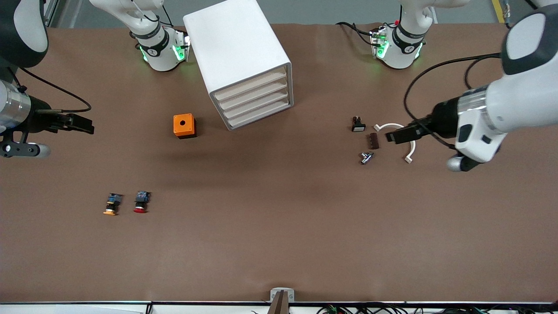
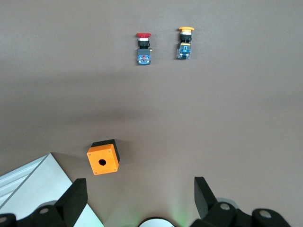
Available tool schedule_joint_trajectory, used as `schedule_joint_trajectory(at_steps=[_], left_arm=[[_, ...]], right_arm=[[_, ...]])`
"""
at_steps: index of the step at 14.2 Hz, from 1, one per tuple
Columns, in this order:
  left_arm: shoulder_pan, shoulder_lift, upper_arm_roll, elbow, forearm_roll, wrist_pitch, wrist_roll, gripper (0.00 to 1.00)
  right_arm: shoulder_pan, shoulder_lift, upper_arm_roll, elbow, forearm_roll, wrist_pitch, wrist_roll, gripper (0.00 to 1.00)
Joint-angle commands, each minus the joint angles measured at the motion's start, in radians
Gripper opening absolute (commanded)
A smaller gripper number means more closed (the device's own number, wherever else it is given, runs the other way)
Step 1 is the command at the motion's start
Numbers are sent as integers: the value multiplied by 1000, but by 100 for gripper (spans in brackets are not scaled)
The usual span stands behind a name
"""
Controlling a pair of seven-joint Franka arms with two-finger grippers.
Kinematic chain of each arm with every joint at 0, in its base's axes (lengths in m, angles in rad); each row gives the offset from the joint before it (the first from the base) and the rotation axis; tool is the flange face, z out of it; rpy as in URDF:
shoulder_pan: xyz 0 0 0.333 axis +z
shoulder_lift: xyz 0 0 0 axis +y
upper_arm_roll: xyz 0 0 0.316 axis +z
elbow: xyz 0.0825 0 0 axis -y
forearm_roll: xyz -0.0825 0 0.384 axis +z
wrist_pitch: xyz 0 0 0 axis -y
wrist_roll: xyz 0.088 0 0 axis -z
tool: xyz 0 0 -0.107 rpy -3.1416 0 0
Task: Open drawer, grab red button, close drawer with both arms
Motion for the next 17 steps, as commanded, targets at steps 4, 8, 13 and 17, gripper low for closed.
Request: schedule_joint_trajectory(at_steps=[4,8,13,17], left_arm=[[93,-60,45,-40,173,-94,364,99],[24,-155,208,-156,201,-84,540,99],[24,-255,219,-302,259,100,591,99],[56,-255,163,-287,261,208,591,99]], right_arm=[[14,9,11,22,11,-18,5,100],[11,7,10,22,11,-15,5,100],[14,-31,13,-21,11,70,3,100],[13,-60,13,-18,12,62,-4,100]])
